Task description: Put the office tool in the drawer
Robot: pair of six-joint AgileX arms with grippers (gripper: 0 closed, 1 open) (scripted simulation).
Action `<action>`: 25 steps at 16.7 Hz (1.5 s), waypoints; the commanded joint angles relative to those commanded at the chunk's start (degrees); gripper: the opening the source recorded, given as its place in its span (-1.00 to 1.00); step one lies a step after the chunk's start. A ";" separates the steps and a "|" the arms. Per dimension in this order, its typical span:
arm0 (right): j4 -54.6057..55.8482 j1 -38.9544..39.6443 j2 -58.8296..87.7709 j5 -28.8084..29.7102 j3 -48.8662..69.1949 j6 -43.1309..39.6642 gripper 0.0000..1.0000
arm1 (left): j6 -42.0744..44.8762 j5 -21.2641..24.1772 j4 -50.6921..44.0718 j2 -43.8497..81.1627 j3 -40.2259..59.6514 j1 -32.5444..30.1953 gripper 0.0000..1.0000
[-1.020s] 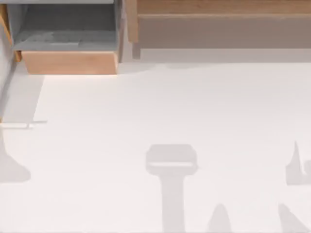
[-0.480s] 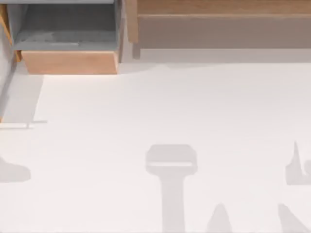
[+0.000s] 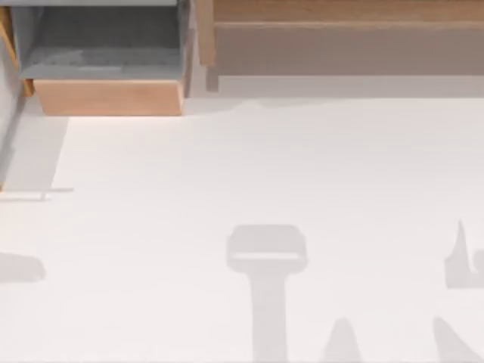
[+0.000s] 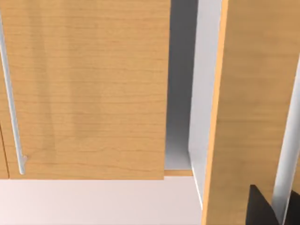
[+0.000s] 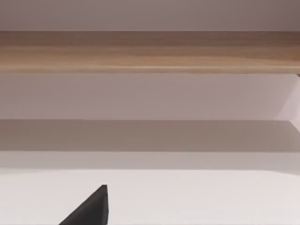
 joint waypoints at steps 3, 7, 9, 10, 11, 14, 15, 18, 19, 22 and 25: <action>0.00 0.00 0.00 0.00 0.00 0.00 1.00 | -0.20 0.00 -0.52 0.59 -0.06 0.14 -1.00; 0.00 0.00 0.00 0.00 0.00 0.00 1.00 | -0.31 -1.85 -2.49 2.09 3.41 -1.84 -1.00; 0.00 0.00 0.00 0.00 0.00 0.00 1.00 | -0.33 -3.78 -4.39 3.49 6.82 -3.66 -1.00; 0.00 0.00 0.00 0.00 0.00 0.00 1.00 | -0.35 -4.75 -5.35 4.18 8.57 -4.59 -1.00; 0.00 0.00 0.00 0.00 0.00 0.00 1.00 | -0.40 -5.61 -6.25 4.83 10.18 -5.47 -1.00; 0.00 0.00 0.00 0.00 0.00 0.00 1.00 | -0.50 -6.90 -7.60 5.79 12.49 -6.83 -1.00; 0.00 0.00 0.00 0.00 0.00 0.00 1.00 | -0.50 -6.90 -7.60 5.79 12.49 -6.83 -1.00; 0.00 0.00 0.00 0.00 0.00 0.00 1.00 | -0.56 -6.82 -7.81 5.90 12.36 -6.58 -1.00; 0.00 0.00 0.00 0.00 0.00 0.00 1.00 | -0.57 -7.06 -8.24 6.34 13.15 -6.92 -1.00; 0.00 0.00 0.00 0.00 0.00 0.00 1.00 | -0.54 -8.85 -10.82 8.65 18.22 -8.61 -1.00; 0.00 0.00 0.00 0.00 0.00 0.00 1.00 | -0.62 -10.97 -14.05 11.17 24.26 -10.72 -1.00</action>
